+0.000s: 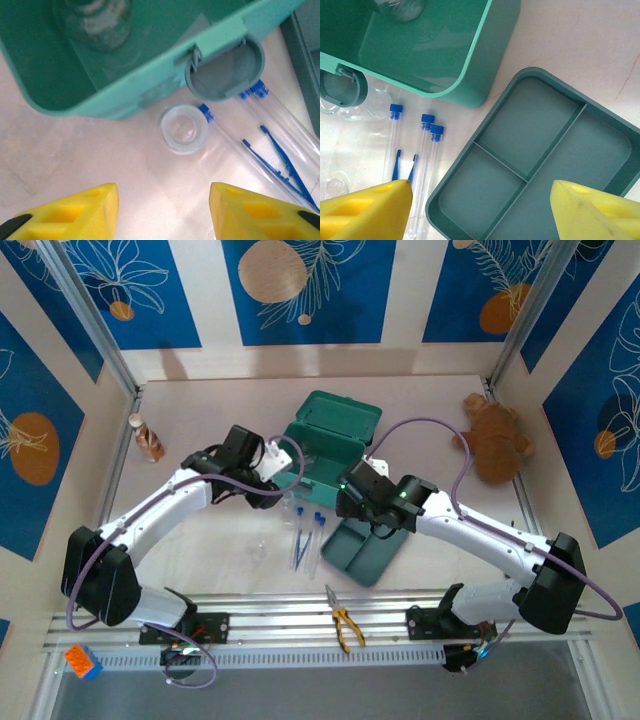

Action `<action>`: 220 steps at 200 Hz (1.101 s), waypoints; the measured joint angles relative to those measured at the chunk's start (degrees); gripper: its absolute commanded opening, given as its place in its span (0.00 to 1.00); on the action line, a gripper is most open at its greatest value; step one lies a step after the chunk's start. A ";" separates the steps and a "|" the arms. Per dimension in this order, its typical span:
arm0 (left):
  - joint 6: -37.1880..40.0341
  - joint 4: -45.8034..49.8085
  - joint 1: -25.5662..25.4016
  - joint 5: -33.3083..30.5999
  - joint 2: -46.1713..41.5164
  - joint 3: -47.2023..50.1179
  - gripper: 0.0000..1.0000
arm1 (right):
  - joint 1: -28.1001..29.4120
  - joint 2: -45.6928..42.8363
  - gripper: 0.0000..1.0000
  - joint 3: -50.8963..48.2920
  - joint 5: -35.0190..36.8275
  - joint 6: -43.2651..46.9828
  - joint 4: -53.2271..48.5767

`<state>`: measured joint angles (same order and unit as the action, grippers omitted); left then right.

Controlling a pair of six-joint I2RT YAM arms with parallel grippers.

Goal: Organize the chemistry lab equipment

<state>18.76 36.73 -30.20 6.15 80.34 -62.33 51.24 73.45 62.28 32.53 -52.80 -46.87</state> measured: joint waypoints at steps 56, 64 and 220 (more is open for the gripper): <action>0.00 -6.84 0.00 3.15 -0.57 6.78 0.51 | 0.07 0.00 0.73 -0.04 -0.66 -0.13 0.63; -0.26 -7.85 0.00 3.48 -0.55 7.17 0.51 | 0.07 -0.02 0.73 -0.07 -0.66 -0.28 0.63; -1.99 -25.16 0.00 8.07 1.33 15.82 0.49 | 0.17 -1.68 0.73 -3.02 -0.61 -1.84 0.59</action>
<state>16.78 11.57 -30.20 14.22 81.67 -46.50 51.42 71.77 59.27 31.92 -54.63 -46.28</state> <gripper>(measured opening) 0.491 0.729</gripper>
